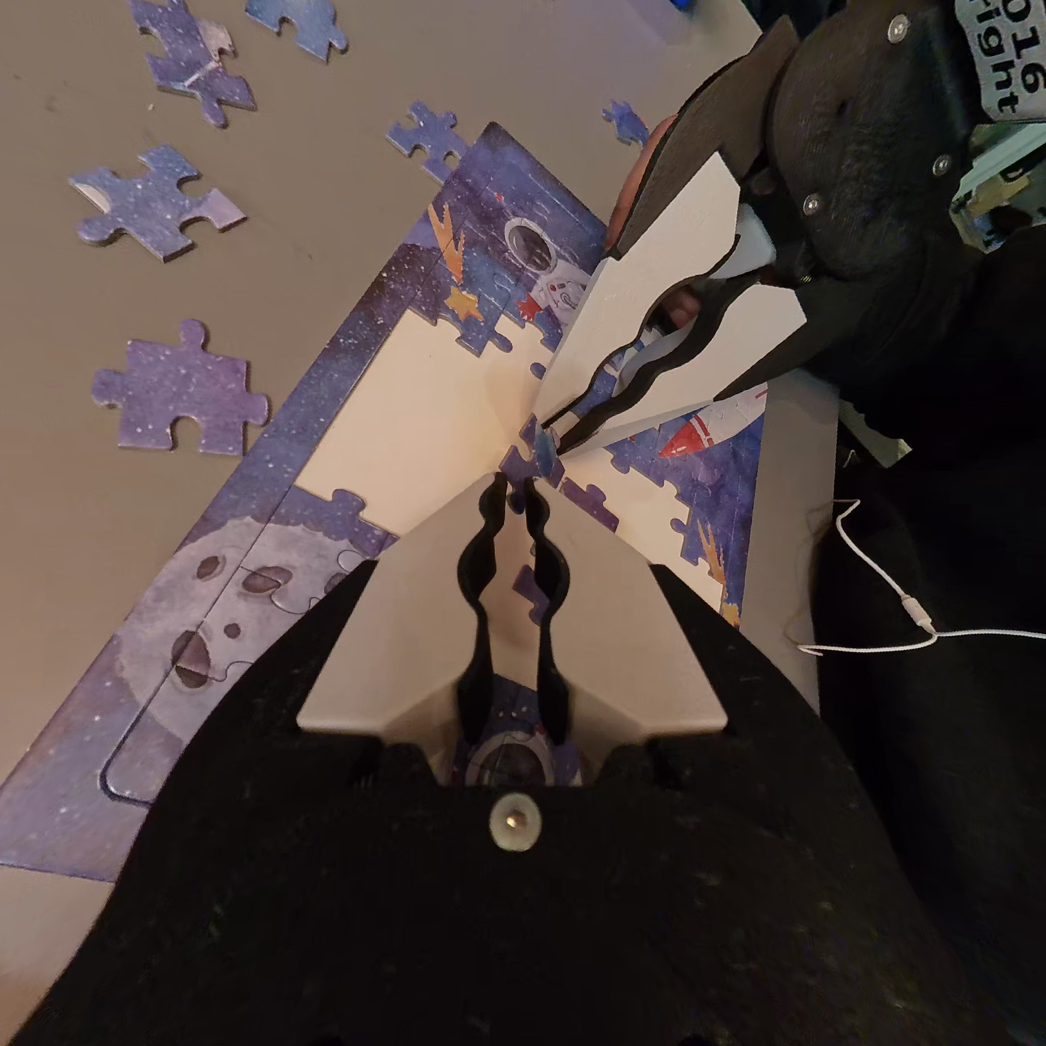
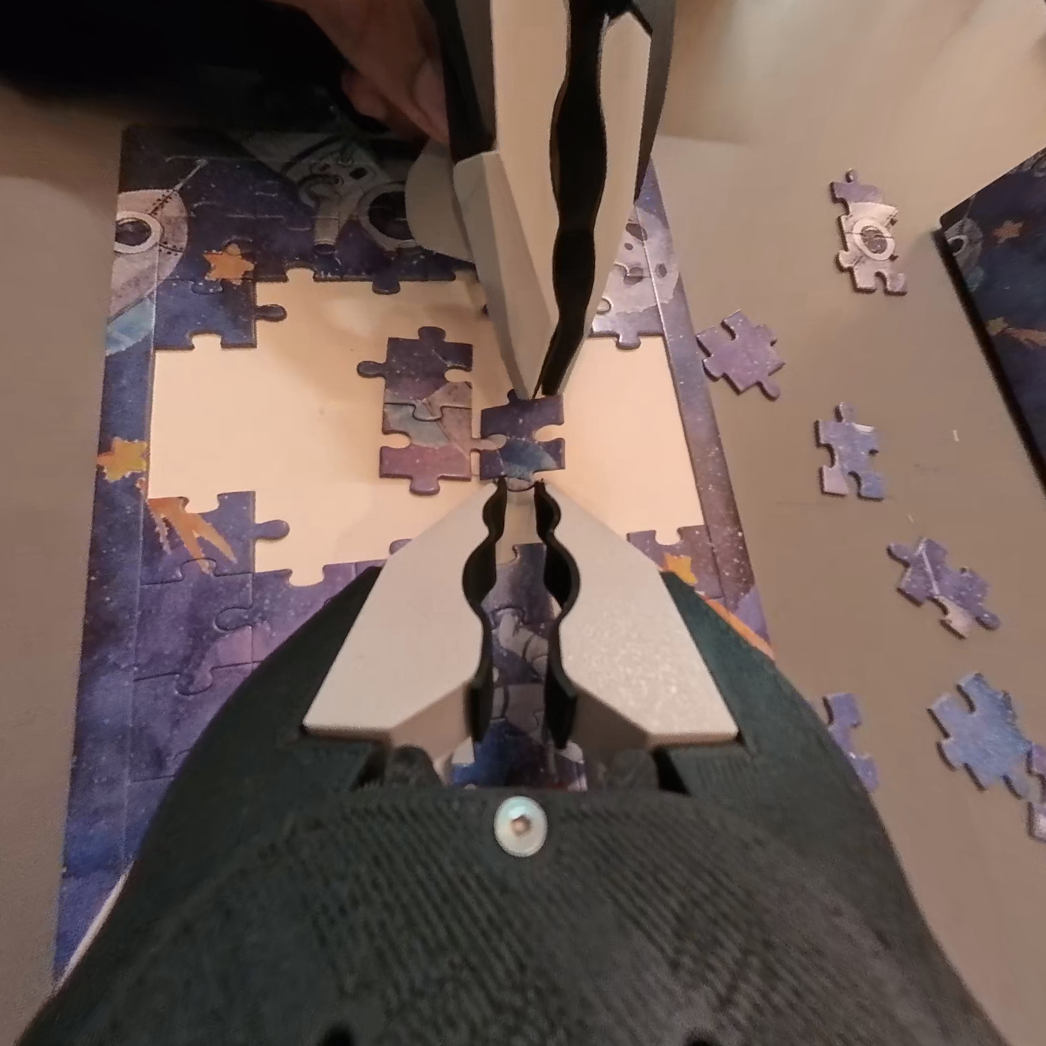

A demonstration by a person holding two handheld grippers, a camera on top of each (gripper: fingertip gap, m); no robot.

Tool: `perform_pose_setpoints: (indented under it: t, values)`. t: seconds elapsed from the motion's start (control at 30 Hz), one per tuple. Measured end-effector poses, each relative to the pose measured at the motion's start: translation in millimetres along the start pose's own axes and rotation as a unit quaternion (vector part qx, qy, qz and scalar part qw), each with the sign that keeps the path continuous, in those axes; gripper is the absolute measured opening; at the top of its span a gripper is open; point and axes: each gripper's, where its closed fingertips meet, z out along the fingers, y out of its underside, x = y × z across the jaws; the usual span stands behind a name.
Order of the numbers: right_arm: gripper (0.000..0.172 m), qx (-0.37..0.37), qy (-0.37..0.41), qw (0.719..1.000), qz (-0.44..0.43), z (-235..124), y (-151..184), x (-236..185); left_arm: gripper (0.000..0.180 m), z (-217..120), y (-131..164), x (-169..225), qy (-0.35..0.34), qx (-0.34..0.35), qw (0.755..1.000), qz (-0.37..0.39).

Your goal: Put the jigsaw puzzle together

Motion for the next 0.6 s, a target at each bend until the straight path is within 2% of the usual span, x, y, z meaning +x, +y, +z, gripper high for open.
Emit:
perform_pose_setpoints:
  t: [0.47, 0.6]
  values:
    - [0.008, 0.017, 0.008, 1.000, 0.025, -9.2, 1.2, 5.2, 0.012, -3.5, -6.6, 7.5, -0.001, 0.014, 0.999, 0.033]
    - [0.008, 0.021, 0.012, 0.999, 0.034, -12.7, 3.4, 7.7, 0.026, -3.1, -5.0, 15.5, 0.004, 0.002, 0.997, 0.071]
